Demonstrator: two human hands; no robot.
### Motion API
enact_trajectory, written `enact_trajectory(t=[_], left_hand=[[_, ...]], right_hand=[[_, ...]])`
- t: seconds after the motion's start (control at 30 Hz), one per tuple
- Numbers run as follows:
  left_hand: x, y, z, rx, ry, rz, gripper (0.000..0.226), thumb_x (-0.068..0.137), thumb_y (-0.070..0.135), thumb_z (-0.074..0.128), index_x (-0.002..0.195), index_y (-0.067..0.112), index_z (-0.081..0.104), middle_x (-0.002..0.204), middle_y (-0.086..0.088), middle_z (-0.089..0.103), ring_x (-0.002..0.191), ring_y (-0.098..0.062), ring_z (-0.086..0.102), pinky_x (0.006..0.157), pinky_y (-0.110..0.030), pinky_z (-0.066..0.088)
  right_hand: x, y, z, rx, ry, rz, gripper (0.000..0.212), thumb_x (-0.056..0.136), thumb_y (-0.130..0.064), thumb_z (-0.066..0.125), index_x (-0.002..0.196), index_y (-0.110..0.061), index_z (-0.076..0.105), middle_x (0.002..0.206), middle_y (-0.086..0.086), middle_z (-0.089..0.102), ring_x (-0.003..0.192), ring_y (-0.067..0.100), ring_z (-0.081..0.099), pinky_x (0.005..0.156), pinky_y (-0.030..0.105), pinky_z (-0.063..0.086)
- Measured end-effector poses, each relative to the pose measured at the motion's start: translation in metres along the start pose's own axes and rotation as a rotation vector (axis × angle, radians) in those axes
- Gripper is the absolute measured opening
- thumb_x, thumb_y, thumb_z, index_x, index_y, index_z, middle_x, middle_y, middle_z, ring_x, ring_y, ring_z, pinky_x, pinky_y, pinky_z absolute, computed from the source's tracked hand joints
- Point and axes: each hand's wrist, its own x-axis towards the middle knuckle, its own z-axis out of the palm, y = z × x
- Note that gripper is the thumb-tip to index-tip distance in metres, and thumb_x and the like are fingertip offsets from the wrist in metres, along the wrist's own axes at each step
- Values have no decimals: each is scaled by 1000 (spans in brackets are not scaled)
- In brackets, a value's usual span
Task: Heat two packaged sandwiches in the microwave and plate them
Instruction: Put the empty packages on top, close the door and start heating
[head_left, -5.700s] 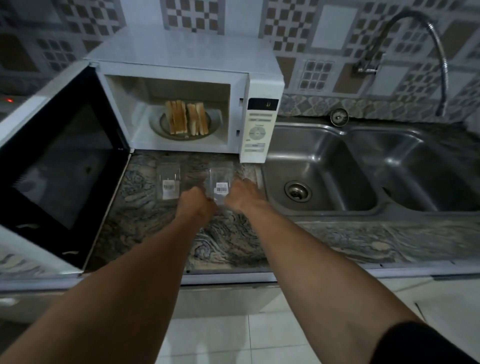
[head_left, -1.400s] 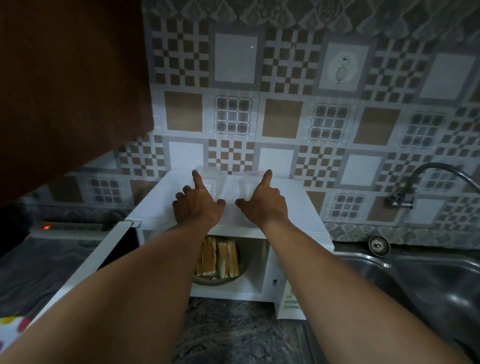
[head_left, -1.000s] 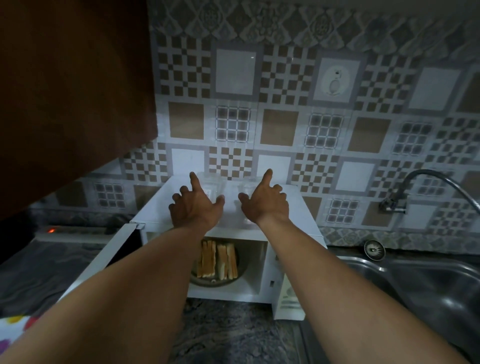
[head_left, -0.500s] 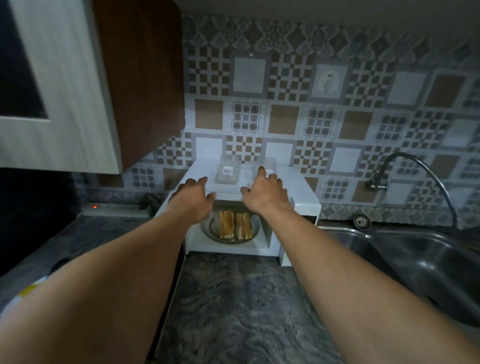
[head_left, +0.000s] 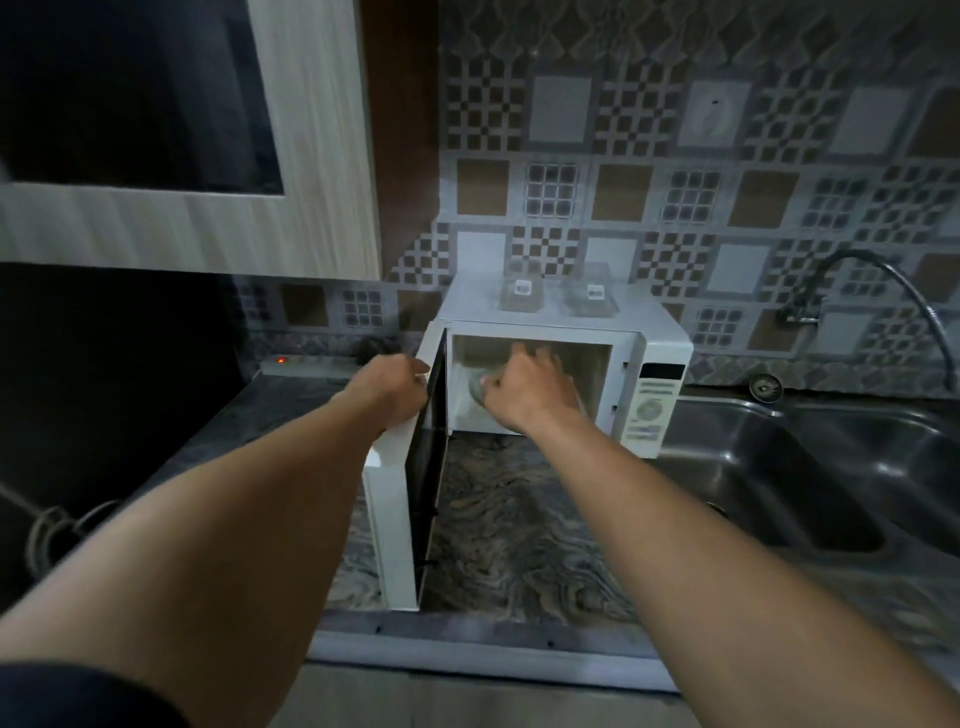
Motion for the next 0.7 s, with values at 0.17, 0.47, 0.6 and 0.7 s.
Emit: enact_trajectory(t=[0.17, 0.47, 0.6, 0.7], left_hand=[[-13, -9, 3, -85, -29, -52, 38, 97, 12, 40, 127, 13, 64, 131, -16, 59, 116, -34, 57, 98, -33, 46], [-4, -24, 2, -70, -70, 4, 32, 98, 36, 52, 123, 25, 68, 129, -9, 63, 119, -28, 57, 106, -35, 42], [-2, -24, -3, 89, -111, 120, 37, 101, 35, 45, 127, 17, 65, 133, -14, 59, 122, -33, 54, 105, -36, 42], [-1, -22, -6, 196, -119, 244, 40, 102, 37, 39, 128, 16, 61, 133, -17, 59, 122, -36, 53, 102, -40, 43]], right_hand=[[-25, -21, 23, 23, -74, -99, 51, 99, -42, 50, 139, -10, 46, 142, 19, 46, 132, 38, 41, 106, 47, 39], [-62, -54, 55, 212, -157, -113, 33, 103, -30, 39, 123, -9, 55, 123, 18, 61, 113, 38, 57, 80, 39, 46], [-73, -55, 54, 255, -167, -58, 40, 104, -32, 39, 132, -7, 54, 131, 19, 59, 119, 38, 55, 88, 40, 48], [-76, -56, 48, 261, -159, 20, 41, 103, -29, 44, 138, -9, 52, 138, 17, 56, 126, 36, 52, 97, 41, 46]])
